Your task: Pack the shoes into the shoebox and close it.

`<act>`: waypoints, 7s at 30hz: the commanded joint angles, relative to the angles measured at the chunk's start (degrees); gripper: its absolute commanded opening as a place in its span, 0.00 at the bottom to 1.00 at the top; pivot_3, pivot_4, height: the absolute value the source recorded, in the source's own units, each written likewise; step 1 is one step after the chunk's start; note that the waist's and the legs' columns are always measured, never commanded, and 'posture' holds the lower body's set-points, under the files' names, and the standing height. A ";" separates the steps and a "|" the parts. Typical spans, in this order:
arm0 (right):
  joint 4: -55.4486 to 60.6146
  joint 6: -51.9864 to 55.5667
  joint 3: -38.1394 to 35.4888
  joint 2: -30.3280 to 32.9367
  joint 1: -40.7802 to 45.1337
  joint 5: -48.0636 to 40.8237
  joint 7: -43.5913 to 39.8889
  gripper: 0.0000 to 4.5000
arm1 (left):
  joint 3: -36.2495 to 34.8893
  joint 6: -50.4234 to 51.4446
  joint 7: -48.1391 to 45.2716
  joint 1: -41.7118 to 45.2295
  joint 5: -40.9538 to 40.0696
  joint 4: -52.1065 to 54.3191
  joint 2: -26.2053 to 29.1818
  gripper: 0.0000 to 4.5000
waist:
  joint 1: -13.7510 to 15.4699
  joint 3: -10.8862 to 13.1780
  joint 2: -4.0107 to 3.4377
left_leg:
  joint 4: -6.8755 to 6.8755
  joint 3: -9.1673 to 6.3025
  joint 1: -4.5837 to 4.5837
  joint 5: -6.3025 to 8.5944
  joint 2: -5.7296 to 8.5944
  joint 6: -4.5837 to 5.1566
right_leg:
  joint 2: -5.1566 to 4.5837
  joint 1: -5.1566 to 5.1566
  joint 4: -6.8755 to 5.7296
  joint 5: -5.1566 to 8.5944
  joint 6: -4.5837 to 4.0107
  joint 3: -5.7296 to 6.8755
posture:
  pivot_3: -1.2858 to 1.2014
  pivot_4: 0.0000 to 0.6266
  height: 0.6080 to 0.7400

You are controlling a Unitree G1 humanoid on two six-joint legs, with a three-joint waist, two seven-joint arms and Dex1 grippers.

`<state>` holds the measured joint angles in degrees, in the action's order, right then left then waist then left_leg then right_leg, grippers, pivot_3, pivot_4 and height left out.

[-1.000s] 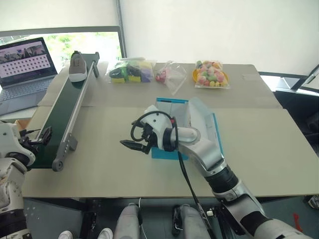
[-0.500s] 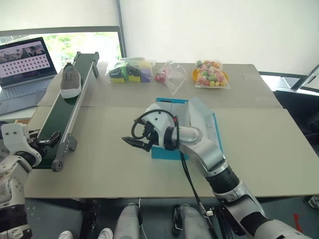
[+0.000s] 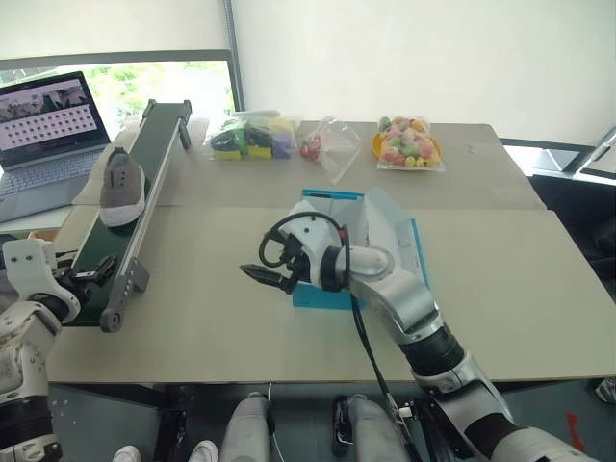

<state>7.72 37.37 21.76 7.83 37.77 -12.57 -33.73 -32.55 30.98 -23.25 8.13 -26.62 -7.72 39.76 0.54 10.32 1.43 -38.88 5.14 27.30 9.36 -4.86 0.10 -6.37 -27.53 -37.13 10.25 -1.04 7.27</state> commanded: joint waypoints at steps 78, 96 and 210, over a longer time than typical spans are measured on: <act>-14.13 20.65 -38.19 -17.56 17.32 -49.99 42.70 0.14 | 20.31 8.49 2.14 12.12 -19.88 25.03 -21.65 0.64 | -1.18 0.07 0.30 | -0.11 -0.25 0.00 -0.32 0.08 0.50 | 0.30 0.34 0.02 -0.18 0.27 -0.20 | 0.52 0.24 0.55; -15.50 19.01 -38.95 -7.78 20.46 -45.18 45.62 0.10 | 25.29 4.98 -1.89 9.34 -10.77 26.74 -18.17 0.99 | -1.21 0.17 0.14 | -0.09 -0.23 0.01 -0.27 0.08 0.42 | 0.30 0.30 0.02 -0.18 0.27 -0.20 | 0.52 0.24 0.55; -1.03 -8.17 -4.79 4.36 -1.88 -1.04 -3.29 0.99 | 1.18 -4.40 13.65 1.85 2.42 9.31 -11.52 1.00 | 0.13 0.34 -0.05 | -0.02 -0.13 -0.01 -0.03 0.05 0.03 | 0.14 0.20 0.10 -0.12 0.23 -0.10 | 0.52 0.24 0.55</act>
<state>5.51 29.07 18.42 12.47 35.60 -13.54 -37.25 -30.27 27.80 -9.52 9.07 -24.58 1.22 26.96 0.66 10.66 1.38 -38.90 5.02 27.29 9.34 -4.81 0.13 -6.23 -27.33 -37.03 10.12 -0.81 7.17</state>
